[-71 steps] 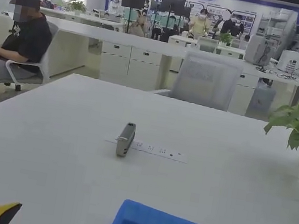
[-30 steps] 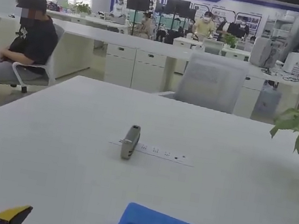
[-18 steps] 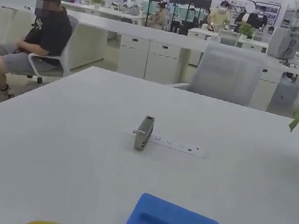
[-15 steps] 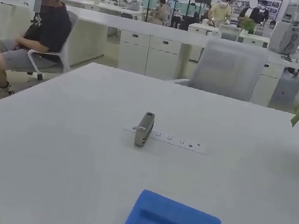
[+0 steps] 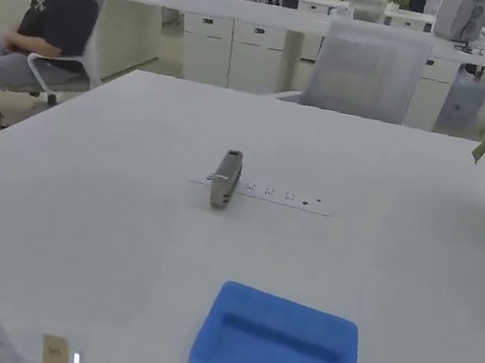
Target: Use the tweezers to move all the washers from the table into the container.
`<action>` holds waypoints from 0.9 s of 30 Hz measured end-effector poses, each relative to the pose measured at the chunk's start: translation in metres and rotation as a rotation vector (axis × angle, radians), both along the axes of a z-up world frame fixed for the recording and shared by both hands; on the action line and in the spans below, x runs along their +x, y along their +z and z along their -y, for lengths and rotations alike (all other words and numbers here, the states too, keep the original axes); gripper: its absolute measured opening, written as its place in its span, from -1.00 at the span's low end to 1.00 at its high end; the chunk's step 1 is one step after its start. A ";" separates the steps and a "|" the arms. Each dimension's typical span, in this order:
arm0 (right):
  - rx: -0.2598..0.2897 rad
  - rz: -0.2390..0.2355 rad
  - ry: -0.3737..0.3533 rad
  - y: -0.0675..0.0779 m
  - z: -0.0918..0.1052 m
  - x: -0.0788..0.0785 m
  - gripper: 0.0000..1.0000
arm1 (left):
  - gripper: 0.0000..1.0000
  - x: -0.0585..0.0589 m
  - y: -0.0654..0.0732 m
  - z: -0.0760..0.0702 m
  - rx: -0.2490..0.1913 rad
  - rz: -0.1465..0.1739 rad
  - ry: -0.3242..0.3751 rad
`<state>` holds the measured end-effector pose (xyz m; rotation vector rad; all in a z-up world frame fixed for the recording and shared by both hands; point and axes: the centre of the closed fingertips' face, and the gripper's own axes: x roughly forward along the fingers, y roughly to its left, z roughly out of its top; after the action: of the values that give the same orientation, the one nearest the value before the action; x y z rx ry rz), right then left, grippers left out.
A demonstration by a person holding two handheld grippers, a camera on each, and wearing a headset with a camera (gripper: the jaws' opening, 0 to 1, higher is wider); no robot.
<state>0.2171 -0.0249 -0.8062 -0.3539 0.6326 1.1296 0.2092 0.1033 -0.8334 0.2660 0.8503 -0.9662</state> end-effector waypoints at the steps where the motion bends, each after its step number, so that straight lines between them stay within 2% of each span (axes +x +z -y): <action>1: 0.025 -0.023 -0.012 0.000 -0.003 -0.002 -0.75 | -0.69 -0.001 -0.004 0.001 0.018 -0.014 -0.017; 3: 0.055 -0.075 -0.047 0.000 -0.004 -0.003 -0.76 | -0.69 -0.001 -0.010 0.003 0.045 -0.018 -0.051; 7: 0.030 -0.060 -0.036 -0.002 -0.001 -0.002 -0.94 | -0.72 -0.001 -0.019 0.007 0.101 -0.021 -0.115; 9: 0.031 -0.061 -0.035 -0.002 -0.001 -0.002 -0.97 | -0.76 0.001 -0.022 0.009 0.116 -0.016 -0.134; 11: 0.030 -0.064 -0.035 -0.003 -0.001 -0.002 -0.98 | -0.79 0.002 -0.026 0.009 0.155 -0.012 -0.176; 12: 0.030 -0.064 -0.035 -0.003 -0.001 -0.002 -0.98 | -0.84 0.002 -0.028 0.009 0.184 0.005 -0.213; 16: 0.040 -0.070 -0.037 -0.003 -0.002 -0.003 -0.96 | -0.95 -0.001 -0.030 0.014 0.204 0.017 -0.275; 19: 0.047 -0.076 -0.032 -0.003 -0.003 -0.004 -0.94 | -0.98 -0.004 -0.032 0.014 0.241 0.032 -0.327; 20: 0.045 -0.073 -0.030 -0.003 -0.003 -0.004 -0.94 | -1.00 -0.001 -0.030 0.018 0.233 0.067 -0.359; 21: 0.041 -0.072 -0.025 -0.004 -0.004 -0.004 -0.94 | -1.00 -0.003 -0.032 0.015 0.258 0.053 -0.355; 22: 0.040 -0.073 -0.023 -0.004 -0.004 -0.005 -0.94 | -1.00 -0.001 -0.031 0.016 0.265 0.080 -0.385; 27: 0.025 -0.066 0.006 -0.006 -0.006 -0.007 -0.89 | -1.00 -0.007 -0.031 0.017 0.325 0.125 -0.487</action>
<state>0.2099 -0.0188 -0.8125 -0.2987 0.6754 1.1574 0.2021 0.0866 -0.8647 0.8332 0.8422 -1.2432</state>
